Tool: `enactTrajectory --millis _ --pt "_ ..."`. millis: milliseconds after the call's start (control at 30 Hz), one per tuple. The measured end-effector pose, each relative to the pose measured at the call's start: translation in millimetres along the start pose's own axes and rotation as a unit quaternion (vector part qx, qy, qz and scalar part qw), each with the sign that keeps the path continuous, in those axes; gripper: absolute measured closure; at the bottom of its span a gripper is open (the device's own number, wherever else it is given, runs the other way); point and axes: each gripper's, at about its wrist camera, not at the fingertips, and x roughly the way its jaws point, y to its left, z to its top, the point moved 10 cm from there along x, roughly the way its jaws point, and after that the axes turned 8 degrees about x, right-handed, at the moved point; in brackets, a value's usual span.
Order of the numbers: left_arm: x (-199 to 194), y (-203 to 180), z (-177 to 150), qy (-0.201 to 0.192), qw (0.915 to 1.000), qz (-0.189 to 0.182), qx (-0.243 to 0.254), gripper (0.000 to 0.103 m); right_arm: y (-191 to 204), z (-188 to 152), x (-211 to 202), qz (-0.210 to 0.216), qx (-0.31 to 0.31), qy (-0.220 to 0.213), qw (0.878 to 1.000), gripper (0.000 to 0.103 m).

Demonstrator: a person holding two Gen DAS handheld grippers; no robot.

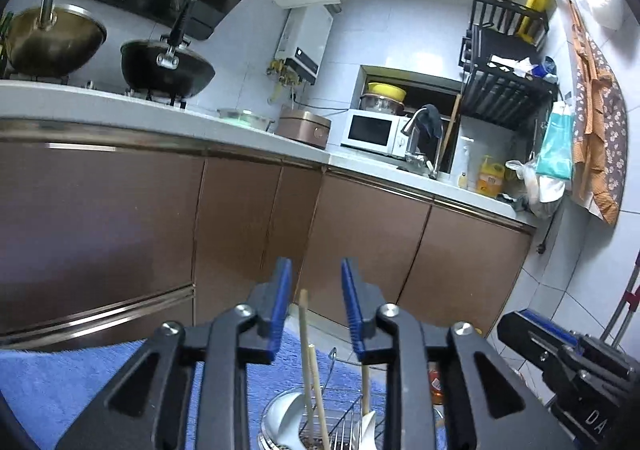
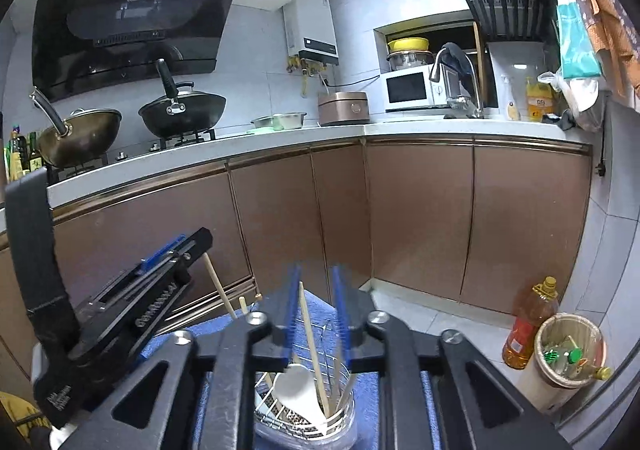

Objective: Organize utensils

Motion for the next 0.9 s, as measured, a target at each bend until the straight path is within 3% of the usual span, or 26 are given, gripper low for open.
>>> enactTrajectory --millis 233,533,900 --pt "-48.0 11.4 19.4 0.024 0.9988 0.015 0.039 0.054 7.5 15.2 -46.0 -0.001 0.001 -0.010 1.000 0.077" --pt "-132.0 44.9 21.1 0.065 0.9932 0.042 0.088 0.051 30.8 18.6 -126.7 0.020 0.015 -0.010 1.000 0.073" --pt "-227.8 42.6 -6.4 0.077 0.9845 0.074 0.139 0.046 52.8 -29.0 -195.3 0.046 0.042 0.027 0.998 0.072"
